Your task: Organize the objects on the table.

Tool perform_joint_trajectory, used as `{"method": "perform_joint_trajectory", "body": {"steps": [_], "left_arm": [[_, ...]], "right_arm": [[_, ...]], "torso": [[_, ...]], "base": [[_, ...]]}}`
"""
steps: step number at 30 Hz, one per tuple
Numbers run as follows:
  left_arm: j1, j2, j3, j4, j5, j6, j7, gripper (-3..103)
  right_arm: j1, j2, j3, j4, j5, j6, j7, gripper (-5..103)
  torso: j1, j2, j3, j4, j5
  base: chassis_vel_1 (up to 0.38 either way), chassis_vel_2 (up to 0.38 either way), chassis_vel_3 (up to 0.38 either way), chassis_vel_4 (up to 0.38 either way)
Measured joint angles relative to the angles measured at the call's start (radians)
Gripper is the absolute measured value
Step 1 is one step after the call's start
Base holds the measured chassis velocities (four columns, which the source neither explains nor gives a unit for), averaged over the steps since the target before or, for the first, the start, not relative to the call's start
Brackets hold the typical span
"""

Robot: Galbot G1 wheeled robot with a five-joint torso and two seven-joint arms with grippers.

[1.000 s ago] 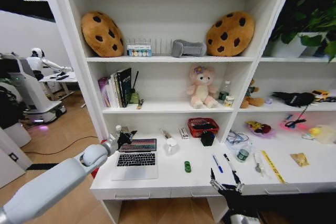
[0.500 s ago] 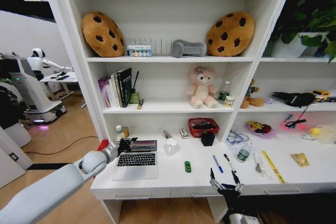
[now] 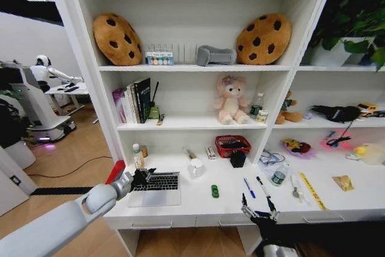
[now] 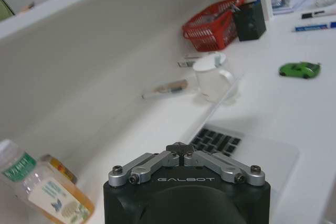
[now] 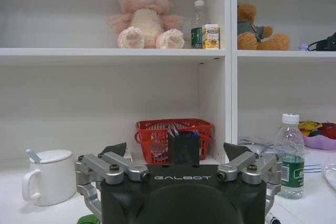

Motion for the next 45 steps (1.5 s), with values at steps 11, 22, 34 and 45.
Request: {"method": "perform_joint_trajectory", "body": {"steps": [11, 22, 34, 45], "left_arm": [[0.259, -0.024, -0.144, -0.063, 0.045, -0.028, -0.024, 0], [0.075, -0.108, -0.370, -0.001, -0.293, 0.015, -0.259, 0], [0.361, -0.213, -0.796, -0.021, -0.376, 0.044, -0.257, 0], [0.680, -0.400, -1.032, -0.212, -0.302, 0.017, -0.126, 0]], "right_arm": [[-0.006, 0.008, -0.010, 0.011, -0.011, -0.002, 0.000, 100], [-0.023, -0.013, 0.012, 0.050, 0.017, -0.012, 0.014, 100], [-0.035, -0.068, 0.047, 0.083, 0.067, -0.026, 0.039, 100], [-0.031, -0.075, 0.033, 0.080, 0.066, -0.034, 0.038, 100]], "torso": [[0.000, 0.000, 0.000, 0.0004, -0.0007], [0.000, 0.000, 0.000, 0.0001, -0.0003], [0.000, 0.000, 0.000, 0.0009, -0.0005], [0.000, 0.000, 0.000, 0.0011, -0.0003]], "base": [[0.000, 0.000, 0.000, 0.000], [0.000, 0.000, 0.000, 0.000], [0.000, 0.000, 0.000, 0.000], [0.000, 0.000, 0.000, 0.000]]}}
